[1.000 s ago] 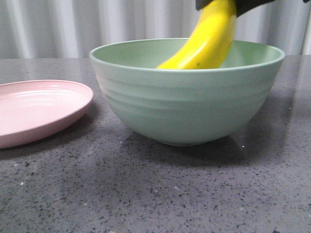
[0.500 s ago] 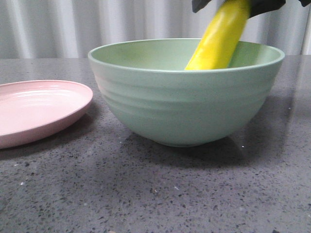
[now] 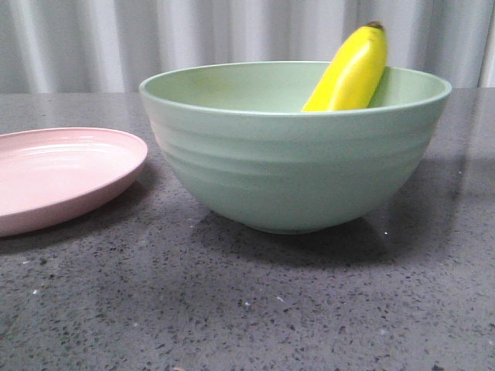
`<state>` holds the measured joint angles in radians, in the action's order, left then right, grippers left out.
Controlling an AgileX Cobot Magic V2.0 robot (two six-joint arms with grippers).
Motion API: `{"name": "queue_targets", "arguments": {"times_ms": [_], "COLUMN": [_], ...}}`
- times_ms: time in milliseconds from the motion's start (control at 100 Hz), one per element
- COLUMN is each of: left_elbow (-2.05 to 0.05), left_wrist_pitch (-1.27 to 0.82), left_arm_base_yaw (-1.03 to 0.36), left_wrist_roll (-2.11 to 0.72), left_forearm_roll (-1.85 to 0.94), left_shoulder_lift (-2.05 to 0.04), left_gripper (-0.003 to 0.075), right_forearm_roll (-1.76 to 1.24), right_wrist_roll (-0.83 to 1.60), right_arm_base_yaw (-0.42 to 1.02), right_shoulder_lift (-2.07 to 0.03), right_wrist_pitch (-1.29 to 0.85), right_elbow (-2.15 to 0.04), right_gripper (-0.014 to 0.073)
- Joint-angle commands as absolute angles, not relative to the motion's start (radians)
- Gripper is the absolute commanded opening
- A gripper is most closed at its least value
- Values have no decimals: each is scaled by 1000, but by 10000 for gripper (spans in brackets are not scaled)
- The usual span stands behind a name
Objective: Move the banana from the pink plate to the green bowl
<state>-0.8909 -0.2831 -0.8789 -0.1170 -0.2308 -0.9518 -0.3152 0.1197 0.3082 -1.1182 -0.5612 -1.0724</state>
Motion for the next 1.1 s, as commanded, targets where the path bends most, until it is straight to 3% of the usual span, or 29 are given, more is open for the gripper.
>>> {"name": "queue_targets", "arguments": {"times_ms": [0, 170, 530, 770, 1090], "left_elbow": [-902, -809, -490, -343, -274], "left_wrist_pitch": [-226, -202, -64, -45, -42], "left_arm_base_yaw": [-887, -887, -887, -887, -887], "left_wrist_roll": [-119, -119, -119, -119, -119], "left_forearm_roll": [-234, -207, -155, -159, -159], "left_shoulder_lift": [-908, -811, -541, -407, -391], "left_gripper": [-20, -20, -20, -20, -20], "right_forearm_roll": [-285, -265, -260, -258, -258], "right_wrist_roll": [131, 131, 131, 131, 131], "right_arm_base_yaw": [307, 307, 307, 307, 307], "right_shoulder_lift": [-1030, -885, -497, -306, -287], "right_wrist_pitch": [-505, -446, -33, -15, -22], "right_elbow": [-1081, -961, -434, -240, -145], "right_gripper": [-69, -69, -70, -70, -70]}}
